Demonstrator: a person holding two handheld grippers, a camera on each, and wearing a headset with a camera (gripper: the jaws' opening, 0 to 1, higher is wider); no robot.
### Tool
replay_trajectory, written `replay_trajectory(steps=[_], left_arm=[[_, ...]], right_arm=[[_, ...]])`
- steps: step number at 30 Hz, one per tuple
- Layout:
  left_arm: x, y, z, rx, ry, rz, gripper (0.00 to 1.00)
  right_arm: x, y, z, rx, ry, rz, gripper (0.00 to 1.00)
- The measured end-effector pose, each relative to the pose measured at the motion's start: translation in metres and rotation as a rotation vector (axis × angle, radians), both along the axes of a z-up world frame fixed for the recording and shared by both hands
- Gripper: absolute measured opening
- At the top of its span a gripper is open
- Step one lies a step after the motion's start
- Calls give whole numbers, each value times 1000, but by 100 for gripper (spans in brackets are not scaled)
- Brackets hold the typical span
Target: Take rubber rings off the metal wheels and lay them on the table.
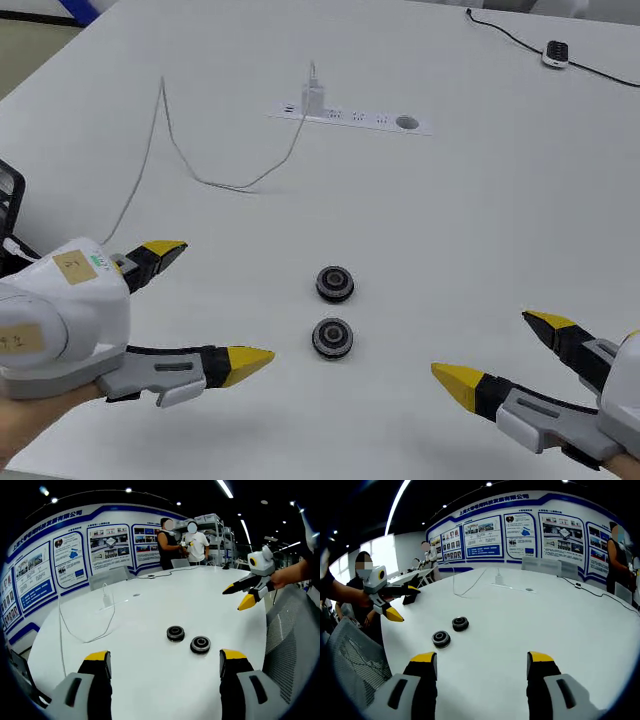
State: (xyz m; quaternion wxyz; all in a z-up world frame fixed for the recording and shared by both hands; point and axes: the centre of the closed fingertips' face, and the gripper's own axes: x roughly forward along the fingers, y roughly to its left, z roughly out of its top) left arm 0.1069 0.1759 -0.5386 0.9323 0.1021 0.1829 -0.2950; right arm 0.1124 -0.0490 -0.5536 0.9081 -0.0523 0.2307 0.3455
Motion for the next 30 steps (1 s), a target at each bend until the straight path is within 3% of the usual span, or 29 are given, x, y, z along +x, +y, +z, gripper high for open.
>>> replay_trajectory(steps=[4,12,19,30], left_arm=[[7,-7,1,-2,-20,-15,85],[11,-32,-7,-11,-5,-79,76],[13,-56,-18,6,9,-151,61],[16,-83,-27,-6,28,-220,47]], right_arm=[[-3,2,-1,7,14,12,71],[-9,6,-5,22,36,25,69],[-12,9,-9,32,53,31,68],[-11,8,-13,57,73,24,66]])
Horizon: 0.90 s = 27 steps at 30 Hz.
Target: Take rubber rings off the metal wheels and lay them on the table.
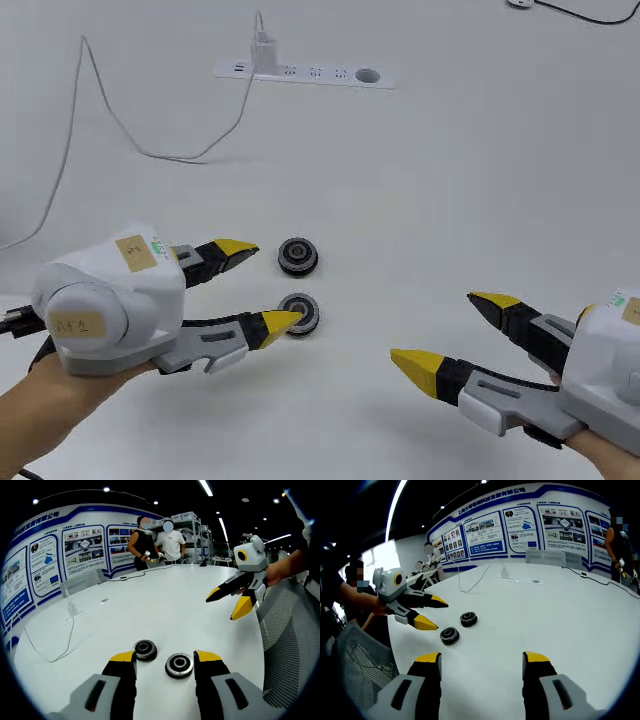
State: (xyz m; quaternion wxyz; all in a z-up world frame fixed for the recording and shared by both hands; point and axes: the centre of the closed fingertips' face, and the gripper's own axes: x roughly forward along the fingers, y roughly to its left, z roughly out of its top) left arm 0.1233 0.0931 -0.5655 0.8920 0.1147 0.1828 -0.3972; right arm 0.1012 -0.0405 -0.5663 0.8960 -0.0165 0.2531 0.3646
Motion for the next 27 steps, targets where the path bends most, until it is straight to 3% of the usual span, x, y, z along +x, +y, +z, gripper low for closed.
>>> replay_trajectory(steps=[9,27], left_arm=[[-3,-10,-14,18,20,-47,36],[-8,-16,-26,39,43,-89,18]], right_arm=[[-4,2,-8,8,19,6,64],[-8,7,-14,20,47,21,61]])
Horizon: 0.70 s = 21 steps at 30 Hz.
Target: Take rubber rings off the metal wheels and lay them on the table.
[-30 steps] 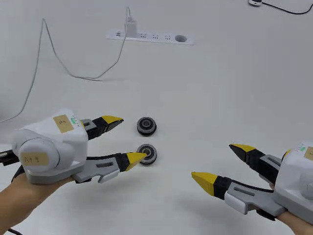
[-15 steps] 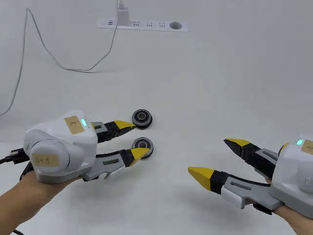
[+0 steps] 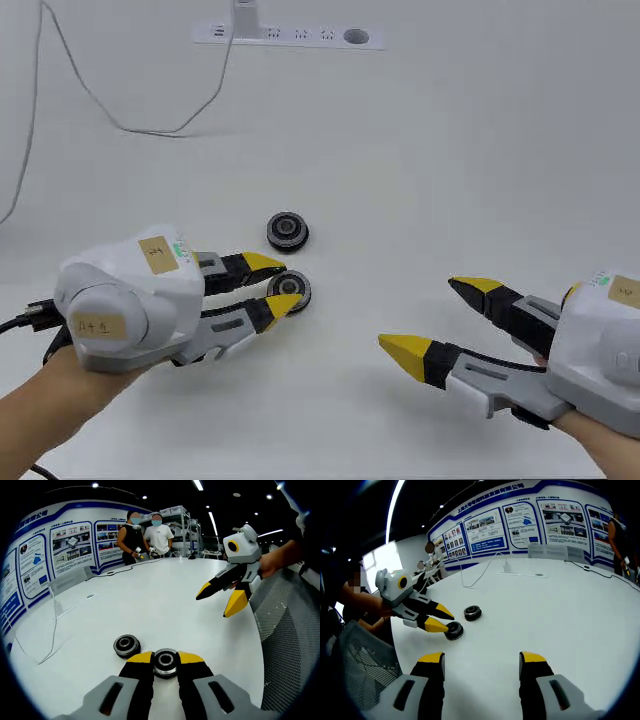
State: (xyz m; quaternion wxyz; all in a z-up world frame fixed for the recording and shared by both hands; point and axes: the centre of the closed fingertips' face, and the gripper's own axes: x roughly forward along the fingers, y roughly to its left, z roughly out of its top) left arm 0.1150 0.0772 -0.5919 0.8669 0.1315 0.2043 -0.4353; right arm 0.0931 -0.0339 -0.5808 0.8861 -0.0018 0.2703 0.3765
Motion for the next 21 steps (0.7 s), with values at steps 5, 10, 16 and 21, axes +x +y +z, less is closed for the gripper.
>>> replay_trajectory(steps=[5,10,16,21], left_arm=[[0,0,-3,10,7,-5,17],[-1,1,-7,24,12,-14,17],[-1,0,-6,15,19,-18,14],[-1,0,-7,19,32,-26,14]], right_arm=[[-1,0,-1,1,6,0,60],[0,0,-1,4,6,-2,60],[0,1,-2,4,9,-2,60],[1,3,-1,11,7,2,60]])
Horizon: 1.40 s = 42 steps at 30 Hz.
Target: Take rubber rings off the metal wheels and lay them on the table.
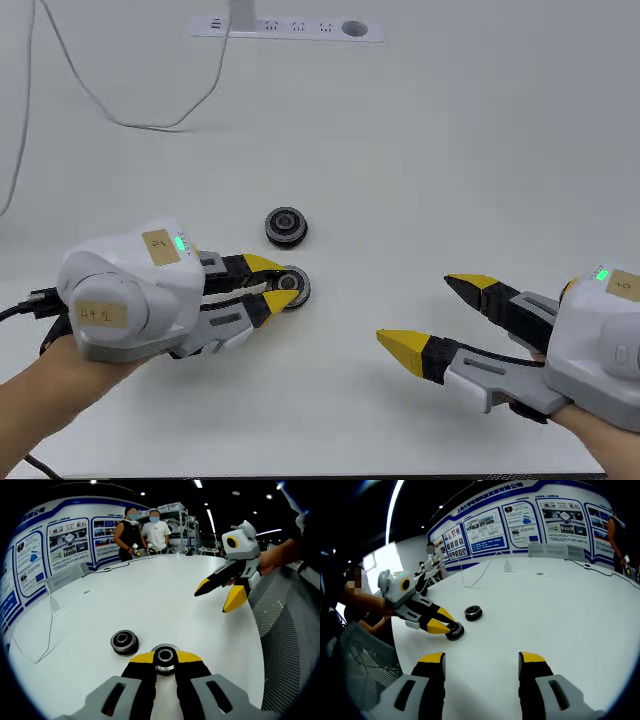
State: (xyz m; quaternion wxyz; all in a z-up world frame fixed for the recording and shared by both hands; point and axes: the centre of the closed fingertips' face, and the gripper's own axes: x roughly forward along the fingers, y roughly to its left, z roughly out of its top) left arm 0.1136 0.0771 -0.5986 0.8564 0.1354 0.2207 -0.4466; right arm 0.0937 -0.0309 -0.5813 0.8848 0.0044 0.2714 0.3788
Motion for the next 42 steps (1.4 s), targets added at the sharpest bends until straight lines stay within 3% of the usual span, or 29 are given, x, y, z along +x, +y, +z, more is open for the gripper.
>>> replay_trajectory(steps=[5,10,16,24,35,42], left_arm=[[-1,-1,1,11,-11,-16,14],[-1,-1,1,5,-11,-17,14],[-2,-1,1,15,-13,-26,13],[-2,-1,1,24,-20,-49,13],[-2,0,-1,36,-24,-67,13],[-2,0,0,36,-23,-80,13]], right_arm=[[2,4,4,22,0,1,59],[5,17,11,89,19,17,56],[5,43,19,196,78,64,51],[15,64,20,322,173,5,43],[23,76,4,315,246,-38,32],[25,82,-10,322,335,-83,26]])
